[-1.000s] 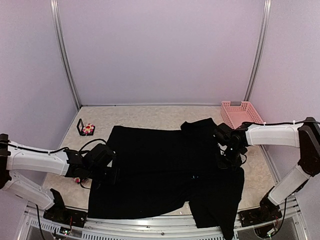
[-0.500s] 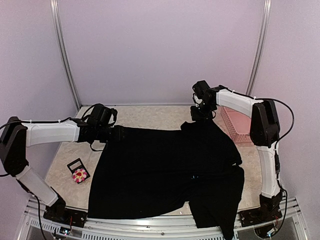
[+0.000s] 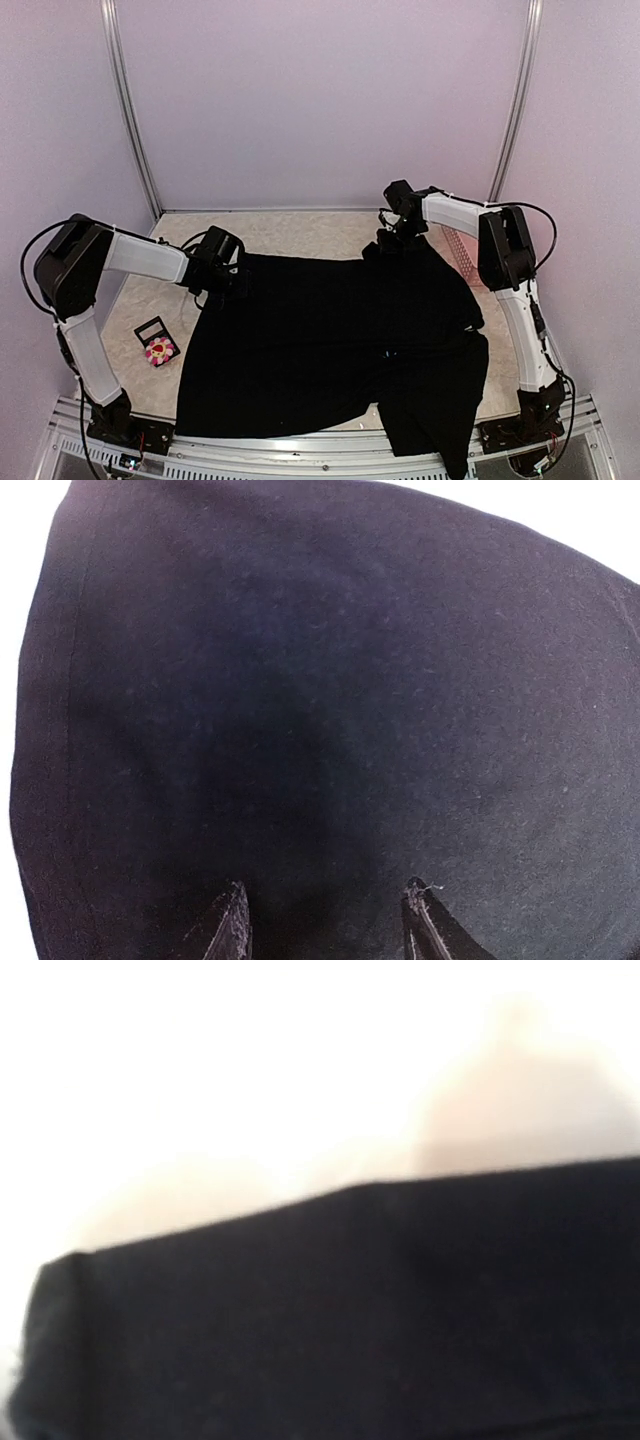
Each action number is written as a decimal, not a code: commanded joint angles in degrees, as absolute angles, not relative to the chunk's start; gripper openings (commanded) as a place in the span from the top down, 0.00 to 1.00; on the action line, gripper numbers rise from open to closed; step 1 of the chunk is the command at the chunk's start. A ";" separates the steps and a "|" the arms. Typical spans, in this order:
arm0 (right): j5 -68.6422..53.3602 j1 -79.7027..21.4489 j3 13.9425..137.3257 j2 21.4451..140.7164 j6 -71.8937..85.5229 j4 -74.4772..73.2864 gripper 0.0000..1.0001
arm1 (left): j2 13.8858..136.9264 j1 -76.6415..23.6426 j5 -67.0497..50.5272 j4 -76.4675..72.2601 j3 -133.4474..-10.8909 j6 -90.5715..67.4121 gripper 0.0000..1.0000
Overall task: Pin the brooch onto the clothing
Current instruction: Smooth out the flattened clothing at the center of the board.
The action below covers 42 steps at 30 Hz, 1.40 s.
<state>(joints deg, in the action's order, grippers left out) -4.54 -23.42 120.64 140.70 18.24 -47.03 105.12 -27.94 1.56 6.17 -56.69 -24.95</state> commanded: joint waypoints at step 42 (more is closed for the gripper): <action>8.64 -18.57 98.92 128.10 18.34 -43.71 1.00 | 118.24 -22.59 2.82 5.10 -71.02 -23.84 0.52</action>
<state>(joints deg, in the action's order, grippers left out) 6.31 -18.26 102.37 129.21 17.72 -40.07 115.15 -23.16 1.96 5.10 -69.45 -22.92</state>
